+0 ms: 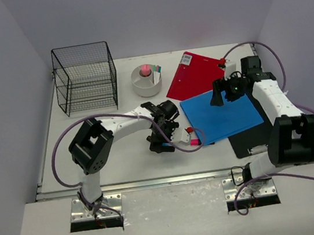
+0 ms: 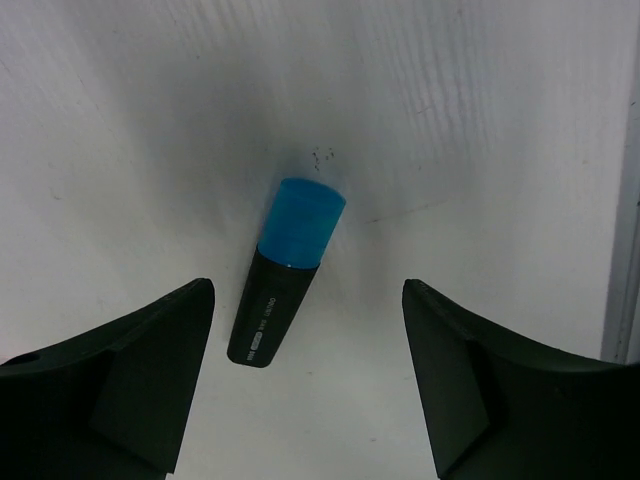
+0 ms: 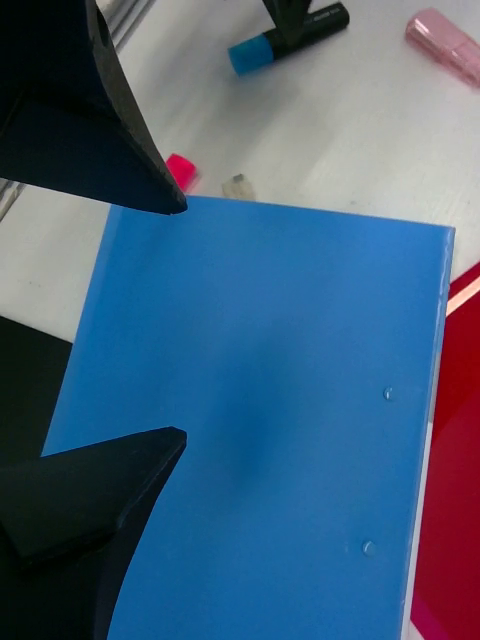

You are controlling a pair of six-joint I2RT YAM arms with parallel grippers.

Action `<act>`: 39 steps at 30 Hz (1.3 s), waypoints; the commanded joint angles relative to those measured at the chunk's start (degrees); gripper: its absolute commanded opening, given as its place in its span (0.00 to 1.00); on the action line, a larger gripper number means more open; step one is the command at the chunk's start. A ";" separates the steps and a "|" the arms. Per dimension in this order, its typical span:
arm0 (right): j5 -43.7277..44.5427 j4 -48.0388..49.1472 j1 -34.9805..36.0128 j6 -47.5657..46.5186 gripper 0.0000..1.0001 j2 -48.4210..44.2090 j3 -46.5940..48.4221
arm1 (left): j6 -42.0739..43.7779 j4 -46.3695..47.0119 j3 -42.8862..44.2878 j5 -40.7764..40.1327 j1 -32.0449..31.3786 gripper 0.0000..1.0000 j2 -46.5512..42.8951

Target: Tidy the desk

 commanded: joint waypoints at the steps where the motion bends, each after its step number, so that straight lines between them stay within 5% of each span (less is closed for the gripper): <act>1: -5.04 1.45 -0.36 0.49 0.88 -4.50 -2.62 | 6.10 0.12 3.29 -3.90 -0.69 0.73 1.96; 16: -6.02 1.82 -1.35 0.15 0.84 -4.34 -4.22 | 9.42 2.47 2.52 -5.20 -4.37 0.53 5.84; 23: -6.68 1.15 -1.68 0.48 0.82 -3.66 -3.22 | 9.05 2.96 1.19 -4.33 -4.18 0.18 4.88; 26: -6.92 1.07 -1.74 0.70 0.82 -3.57 -2.90 | 7.07 3.27 1.58 -1.81 -3.60 0.11 2.86; 31: -7.76 0.97 -1.77 1.46 0.82 -3.27 -2.67 | -4.01 7.09 5.82 7.20 1.24 0.00 -2.71; 34: -8.15 1.13 -1.77 1.83 0.82 -2.82 -2.67 | -18.05 14.00 9.62 13.79 8.56 0.00 -6.49; 39: -9.40 1.20 -1.77 3.26 0.83 -1.64 -2.13 | -37.71 34.57 4.22 15.85 18.65 0.00 -13.86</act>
